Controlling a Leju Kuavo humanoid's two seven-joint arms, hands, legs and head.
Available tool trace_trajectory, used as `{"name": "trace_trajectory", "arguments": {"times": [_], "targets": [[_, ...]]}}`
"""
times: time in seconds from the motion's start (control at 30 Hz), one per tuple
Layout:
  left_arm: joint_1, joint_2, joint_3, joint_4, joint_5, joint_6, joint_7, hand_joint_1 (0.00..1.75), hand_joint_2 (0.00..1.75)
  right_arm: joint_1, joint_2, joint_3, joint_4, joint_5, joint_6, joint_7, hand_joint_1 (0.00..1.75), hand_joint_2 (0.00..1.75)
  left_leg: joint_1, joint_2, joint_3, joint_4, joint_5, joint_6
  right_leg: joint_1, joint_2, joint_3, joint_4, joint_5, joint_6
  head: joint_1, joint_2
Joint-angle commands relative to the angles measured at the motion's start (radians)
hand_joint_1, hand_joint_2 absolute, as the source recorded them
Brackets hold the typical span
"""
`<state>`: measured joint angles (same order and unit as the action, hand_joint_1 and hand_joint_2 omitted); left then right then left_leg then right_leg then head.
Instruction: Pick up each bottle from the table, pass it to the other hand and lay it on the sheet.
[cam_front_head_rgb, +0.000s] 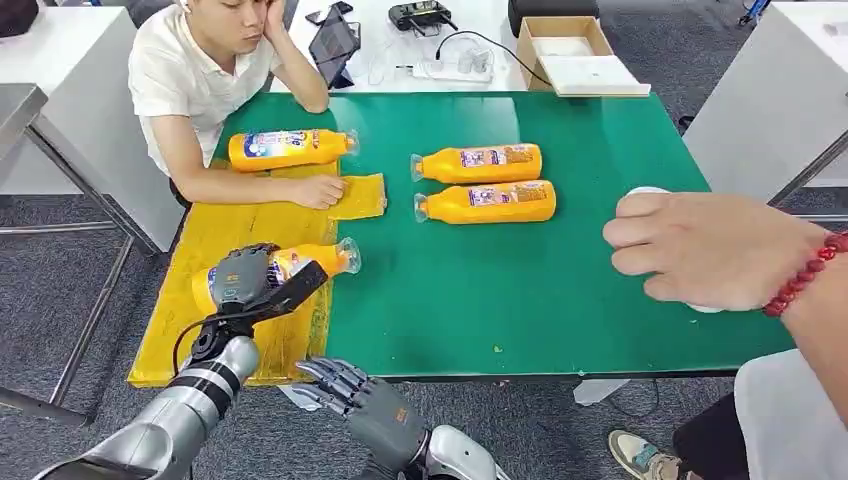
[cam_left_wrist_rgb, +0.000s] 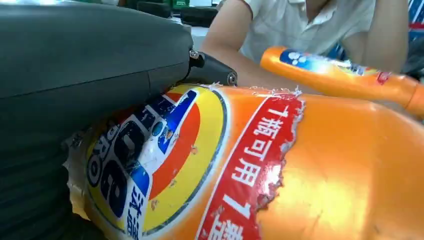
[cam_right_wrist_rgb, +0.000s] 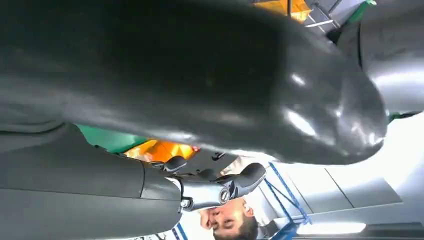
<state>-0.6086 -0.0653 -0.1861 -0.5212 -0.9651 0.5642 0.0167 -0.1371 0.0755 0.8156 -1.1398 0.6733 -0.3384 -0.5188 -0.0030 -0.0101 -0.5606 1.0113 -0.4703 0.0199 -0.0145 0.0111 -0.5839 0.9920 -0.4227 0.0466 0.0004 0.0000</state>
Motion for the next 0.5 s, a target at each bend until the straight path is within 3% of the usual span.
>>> {"name": "trace_trajectory", "arguments": {"times": [0.03, 0.1, 0.13, 0.17, 0.2, 0.27, 0.4, 0.47, 0.5], "targets": [[-0.131, 0.020, -0.115, 0.223, -0.119, -0.220, 0.159, 1.75, 1.75, -0.027, 0.005, 0.001, 0.025, -0.015, 0.033, -0.004, 0.00, 0.00, 0.001, 0.000, 0.000, 0.000, 0.000, -0.001, 0.001, -0.001, 0.001, 0.000, 0.000, -0.001, 0.000, 0.000], [-0.136, 0.014, -0.102, 0.217, -0.112, -0.248, 0.148, 1.75, 1.75, -0.027, 0.009, -0.003, 0.032, -0.018, 0.038, -0.005, 0.00, 0.00, 0.001, 0.001, 0.001, 0.000, 0.000, -0.001, 0.001, -0.001, 0.001, 0.000, 0.000, -0.002, 0.000, 0.000], [-0.135, 0.011, -0.091, 0.213, -0.103, -0.251, 0.137, 1.68, 1.75, -0.026, 0.011, -0.005, 0.034, -0.020, 0.039, -0.006, 0.00, 0.00, 0.001, 0.001, 0.001, 0.000, 0.000, -0.001, 0.001, 0.000, 0.001, 0.000, 0.000, -0.001, 0.000, 0.000], [-0.134, 0.008, -0.078, 0.209, -0.090, -0.256, 0.122, 1.50, 1.75, -0.025, 0.012, -0.007, 0.036, -0.021, 0.038, -0.008, 0.00, 0.00, 0.000, 0.000, 0.001, 0.000, 0.000, -0.001, 0.000, 0.000, 0.001, 0.000, 0.000, -0.001, 0.000, 0.000], [-0.131, 0.003, -0.060, 0.202, -0.070, -0.259, 0.102, 0.00, 1.75, -0.024, 0.013, -0.009, 0.039, -0.023, 0.037, -0.010, 0.00, 0.00, 0.001, 0.001, 0.003, -0.001, 0.000, -0.001, 0.001, 0.000, 0.003, -0.001, 0.001, -0.002, 0.000, 0.000], [-0.118, -0.011, 0.017, 0.180, 0.030, -0.303, -0.010, 0.00, 1.75, -0.022, 0.015, -0.011, 0.048, -0.027, 0.034, -0.016, 0.00, 0.00, 0.001, 0.002, 0.004, 0.000, 0.000, -0.001, 0.001, 0.000, 0.004, -0.001, 0.000, -0.002, 0.000, 0.000], [-0.111, -0.016, 0.049, 0.170, 0.072, -0.326, -0.059, 0.00, 1.75, -0.022, 0.016, -0.012, 0.057, -0.031, 0.031, -0.023, 0.00, 0.00, 0.001, 0.000, 0.004, -0.001, 0.001, -0.001, 0.001, -0.001, 0.005, -0.002, 0.001, -0.002, 0.000, 0.000], [-0.082, -0.037, 0.186, 0.124, 0.279, -0.470, -0.279, 0.00, 1.75, -0.026, 0.015, -0.005, 0.079, -0.042, 0.021, -0.047, 0.00, 0.00, 0.001, 0.001, 0.004, -0.001, 0.000, -0.001, 0.002, 0.000, 0.005, -0.002, 0.001, -0.002, 0.000, 0.000], [-0.072, -0.038, 0.211, 0.114, 0.324, -0.507, -0.312, 0.00, 1.75, -0.026, 0.014, -0.004, 0.085, -0.046, 0.017, -0.054, 0.00, 0.00, 0.001, 0.002, 0.004, -0.001, 0.000, -0.001, 0.001, 0.001, 0.005, -0.002, 0.001, -0.001, 0.000, 0.000]]}}
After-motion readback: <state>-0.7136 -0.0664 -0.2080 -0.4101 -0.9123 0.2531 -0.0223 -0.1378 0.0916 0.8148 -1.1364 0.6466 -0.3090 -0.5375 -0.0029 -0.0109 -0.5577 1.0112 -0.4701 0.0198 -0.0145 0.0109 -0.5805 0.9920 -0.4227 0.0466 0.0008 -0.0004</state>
